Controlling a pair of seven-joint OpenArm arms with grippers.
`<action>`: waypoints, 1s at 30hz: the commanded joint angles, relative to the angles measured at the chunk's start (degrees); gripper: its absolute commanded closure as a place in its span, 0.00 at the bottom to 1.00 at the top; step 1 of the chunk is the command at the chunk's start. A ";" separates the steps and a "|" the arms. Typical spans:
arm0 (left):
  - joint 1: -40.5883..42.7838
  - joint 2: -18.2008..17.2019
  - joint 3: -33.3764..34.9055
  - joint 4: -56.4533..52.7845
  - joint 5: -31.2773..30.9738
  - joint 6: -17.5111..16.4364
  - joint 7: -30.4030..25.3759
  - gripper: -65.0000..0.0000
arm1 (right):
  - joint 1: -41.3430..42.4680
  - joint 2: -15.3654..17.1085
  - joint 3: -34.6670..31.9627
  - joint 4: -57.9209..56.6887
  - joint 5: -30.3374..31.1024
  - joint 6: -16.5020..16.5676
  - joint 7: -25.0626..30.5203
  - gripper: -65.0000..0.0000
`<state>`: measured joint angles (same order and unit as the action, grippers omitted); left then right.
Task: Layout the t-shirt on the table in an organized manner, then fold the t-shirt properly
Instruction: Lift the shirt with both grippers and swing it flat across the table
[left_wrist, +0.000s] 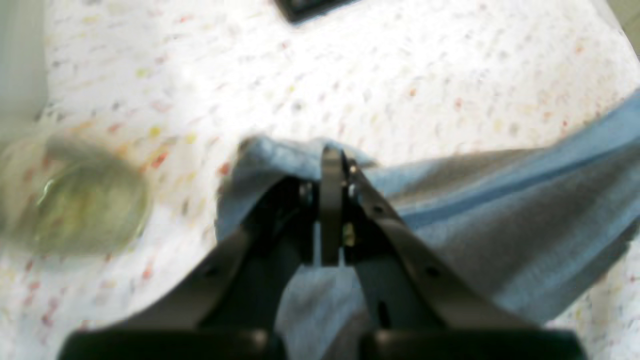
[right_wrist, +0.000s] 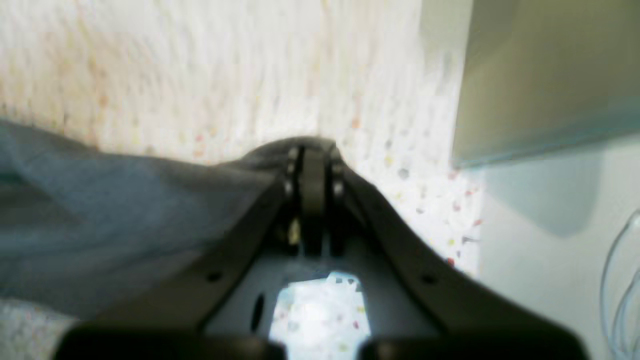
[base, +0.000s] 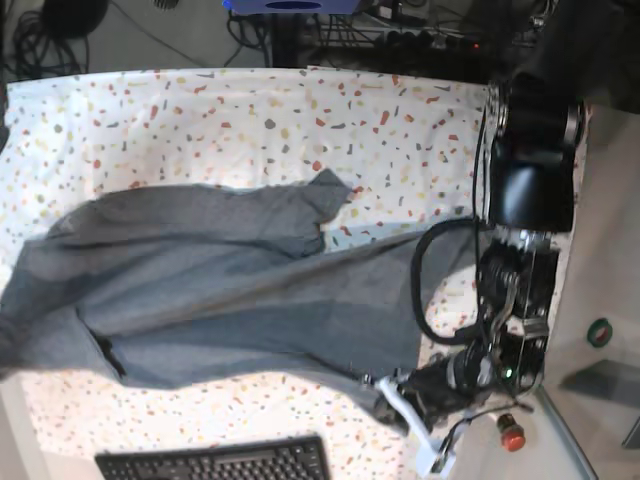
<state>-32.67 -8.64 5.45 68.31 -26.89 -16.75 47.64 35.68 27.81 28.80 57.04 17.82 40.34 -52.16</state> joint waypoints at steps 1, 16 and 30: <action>-5.71 1.30 0.39 -3.21 -0.58 0.18 -4.34 1.00 | 5.51 2.38 -2.47 -3.10 0.15 -0.34 3.15 1.00; -24.79 10.09 -15.43 7.33 -1.19 0.27 1.29 1.00 | 27.66 13.46 -10.73 17.91 0.68 -4.42 -10.04 1.00; 21.46 1.30 -6.29 22.63 -0.58 0.09 -2.49 1.00 | -29.48 -8.60 14.76 30.30 0.33 -4.42 -0.72 1.00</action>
<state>-9.56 -7.14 -0.71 90.04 -26.41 -16.43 45.76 4.51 16.80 43.18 85.84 17.58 36.56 -54.57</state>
